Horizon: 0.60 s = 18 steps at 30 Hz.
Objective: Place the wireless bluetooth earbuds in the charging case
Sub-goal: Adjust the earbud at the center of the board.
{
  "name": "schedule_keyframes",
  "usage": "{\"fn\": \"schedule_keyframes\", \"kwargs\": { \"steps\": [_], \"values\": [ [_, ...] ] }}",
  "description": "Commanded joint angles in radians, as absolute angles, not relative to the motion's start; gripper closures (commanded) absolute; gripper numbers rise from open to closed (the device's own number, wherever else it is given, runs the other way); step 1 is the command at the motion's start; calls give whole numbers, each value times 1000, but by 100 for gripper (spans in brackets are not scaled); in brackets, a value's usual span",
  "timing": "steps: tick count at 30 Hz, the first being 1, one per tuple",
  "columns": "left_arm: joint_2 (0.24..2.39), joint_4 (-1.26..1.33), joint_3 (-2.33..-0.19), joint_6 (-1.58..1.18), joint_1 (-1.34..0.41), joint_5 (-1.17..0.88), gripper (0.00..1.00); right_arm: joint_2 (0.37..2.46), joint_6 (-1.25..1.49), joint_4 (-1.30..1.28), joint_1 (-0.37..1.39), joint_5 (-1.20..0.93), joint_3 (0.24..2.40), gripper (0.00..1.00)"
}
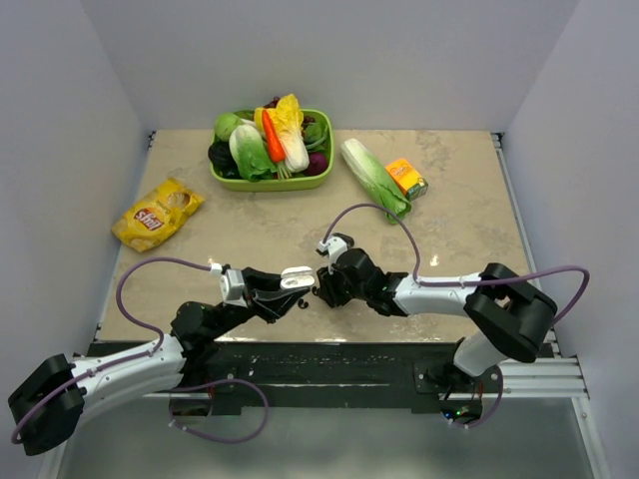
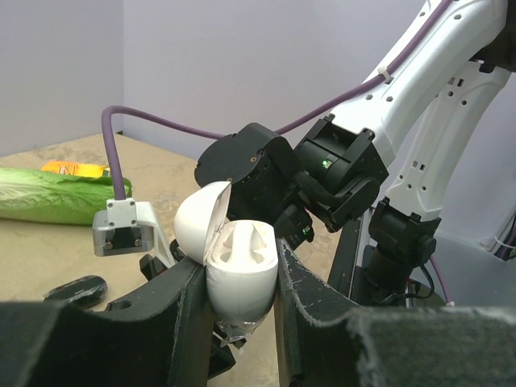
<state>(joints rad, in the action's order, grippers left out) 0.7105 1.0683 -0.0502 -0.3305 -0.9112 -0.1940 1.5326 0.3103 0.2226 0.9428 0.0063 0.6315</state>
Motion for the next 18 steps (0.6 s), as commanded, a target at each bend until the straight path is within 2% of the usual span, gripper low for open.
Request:
{"fn": "schedule_keyframes", "kwargs": {
  "steps": [1, 9, 18],
  "values": [
    [704, 1123, 98, -328, -917, -190, 100, 1546, 296, 229, 946, -2, 664, 62],
    [706, 1134, 106, -331, -917, -192, 100, 1563, 304, 218, 948, 40, 669, 60],
    [706, 1141, 112, -330, -917, -187, 100, 1566, 307, 203, 948, 113, 678, 70]
  ]
}}
